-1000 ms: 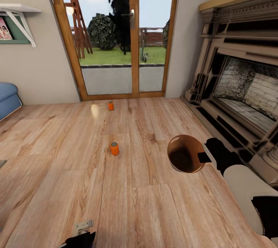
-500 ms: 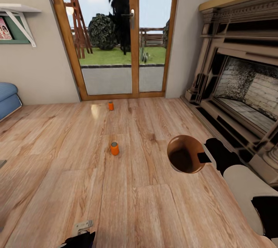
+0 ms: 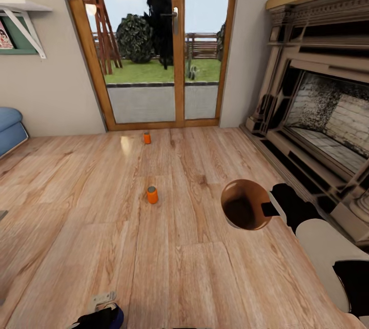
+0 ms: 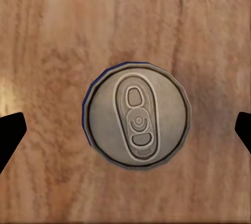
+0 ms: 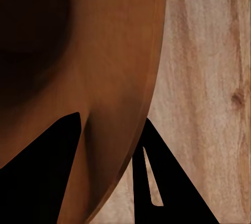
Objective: Put the three can of soda from the living room inside the tash can in the kitchen.
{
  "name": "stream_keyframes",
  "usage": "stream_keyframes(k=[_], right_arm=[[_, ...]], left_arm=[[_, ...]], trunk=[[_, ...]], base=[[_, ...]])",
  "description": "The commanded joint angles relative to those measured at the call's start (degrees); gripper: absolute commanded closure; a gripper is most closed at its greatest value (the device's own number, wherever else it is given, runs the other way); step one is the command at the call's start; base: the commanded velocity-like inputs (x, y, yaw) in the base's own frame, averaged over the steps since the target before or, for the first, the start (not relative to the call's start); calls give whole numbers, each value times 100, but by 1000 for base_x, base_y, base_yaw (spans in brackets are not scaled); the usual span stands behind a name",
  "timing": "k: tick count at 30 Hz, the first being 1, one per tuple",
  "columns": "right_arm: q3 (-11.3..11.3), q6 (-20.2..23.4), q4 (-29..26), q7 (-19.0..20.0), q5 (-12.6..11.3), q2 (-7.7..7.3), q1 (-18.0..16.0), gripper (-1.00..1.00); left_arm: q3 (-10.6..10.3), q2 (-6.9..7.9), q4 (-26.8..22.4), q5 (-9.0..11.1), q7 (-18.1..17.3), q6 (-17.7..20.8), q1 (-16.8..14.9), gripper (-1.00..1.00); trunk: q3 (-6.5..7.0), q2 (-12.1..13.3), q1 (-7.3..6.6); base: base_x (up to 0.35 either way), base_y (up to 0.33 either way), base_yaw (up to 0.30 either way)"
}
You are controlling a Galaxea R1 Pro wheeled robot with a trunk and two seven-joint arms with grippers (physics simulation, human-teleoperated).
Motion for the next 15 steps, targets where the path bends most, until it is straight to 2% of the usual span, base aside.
stream_keyframes(k=[1,15], right_arm=[[-2,-3,-5,-2,-16,1,-4,100],[83,-92,-5,-3,-17,1,74,100]], left_arm=[[0,0,0,-1,0,0,0,-100],[0,0,-17,-3,1,0,0,-100]], trunk=[[0,-1,-1],[-22,-2,1]], base=[[0,0,0],[0,0,0]])
